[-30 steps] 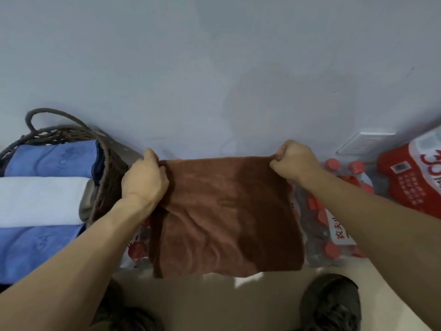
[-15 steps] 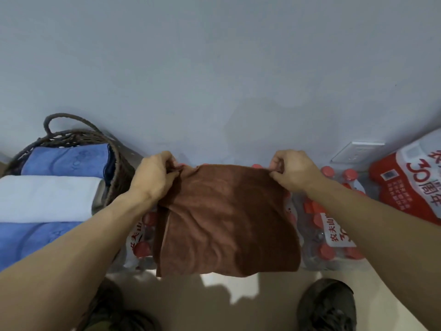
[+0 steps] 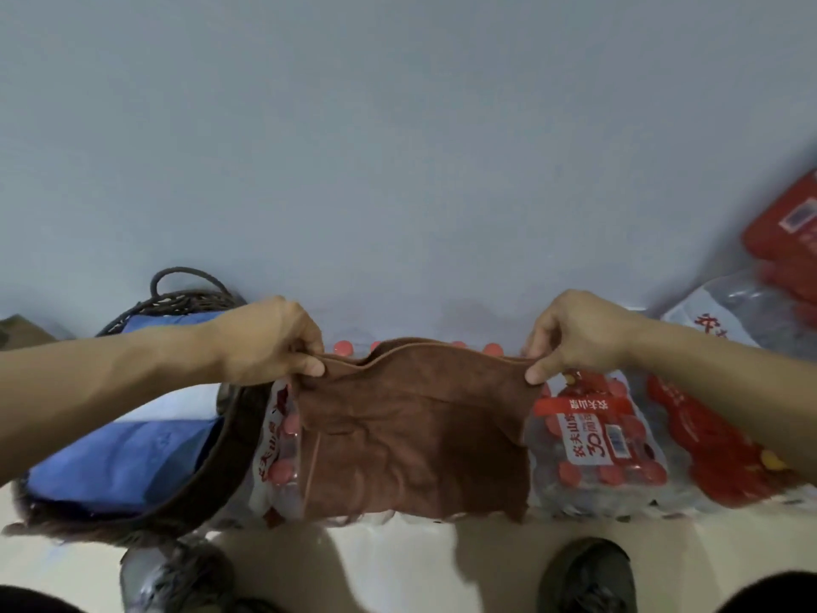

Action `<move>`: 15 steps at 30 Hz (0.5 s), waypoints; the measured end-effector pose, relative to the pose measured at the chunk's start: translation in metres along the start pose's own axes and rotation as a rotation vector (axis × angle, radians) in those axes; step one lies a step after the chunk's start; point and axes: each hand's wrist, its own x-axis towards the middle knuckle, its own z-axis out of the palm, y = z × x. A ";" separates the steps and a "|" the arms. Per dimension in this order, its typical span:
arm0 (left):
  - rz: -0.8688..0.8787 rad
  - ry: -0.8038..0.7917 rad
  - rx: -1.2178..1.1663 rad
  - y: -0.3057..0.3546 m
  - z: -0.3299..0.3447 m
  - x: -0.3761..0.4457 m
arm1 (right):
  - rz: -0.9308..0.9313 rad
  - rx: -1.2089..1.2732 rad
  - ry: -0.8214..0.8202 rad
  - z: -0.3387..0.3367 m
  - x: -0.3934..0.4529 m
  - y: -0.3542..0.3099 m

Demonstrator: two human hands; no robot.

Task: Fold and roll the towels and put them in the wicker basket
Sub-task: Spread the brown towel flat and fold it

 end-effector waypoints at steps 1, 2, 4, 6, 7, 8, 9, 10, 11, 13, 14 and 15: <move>0.003 0.015 -0.042 0.000 -0.002 -0.007 | -0.011 0.025 -0.016 -0.001 -0.008 0.001; 0.004 0.037 -0.086 0.000 -0.003 -0.013 | -0.017 0.062 -0.035 -0.002 -0.015 0.002; -0.014 0.113 -0.177 -0.001 0.001 -0.021 | -0.020 0.177 -0.062 -0.002 -0.026 0.007; -0.056 0.172 -0.321 -0.003 0.008 -0.026 | -0.019 0.272 -0.075 0.002 -0.033 0.014; -0.075 0.182 -0.371 -0.003 0.011 -0.026 | -0.018 0.300 -0.077 0.006 -0.035 0.018; -0.087 0.175 -0.378 -0.004 0.014 -0.026 | -0.013 0.322 -0.075 0.009 -0.037 0.022; -0.094 0.157 -0.354 -0.004 0.017 -0.027 | -0.002 0.336 -0.079 0.014 -0.039 0.026; -0.097 0.145 -0.313 -0.003 0.020 -0.027 | 0.014 0.341 -0.094 0.019 -0.041 0.030; -0.095 0.138 -0.286 -0.001 0.022 -0.027 | 0.033 0.333 -0.115 0.023 -0.042 0.034; -0.073 0.142 -0.340 0.003 0.026 -0.026 | 0.072 0.283 -0.140 0.026 -0.042 0.038; -0.063 0.156 -0.414 0.007 0.027 -0.025 | 0.087 0.258 -0.142 0.026 -0.040 0.039; -0.064 0.171 -0.505 0.009 0.027 -0.022 | 0.101 0.244 -0.147 0.026 -0.038 0.040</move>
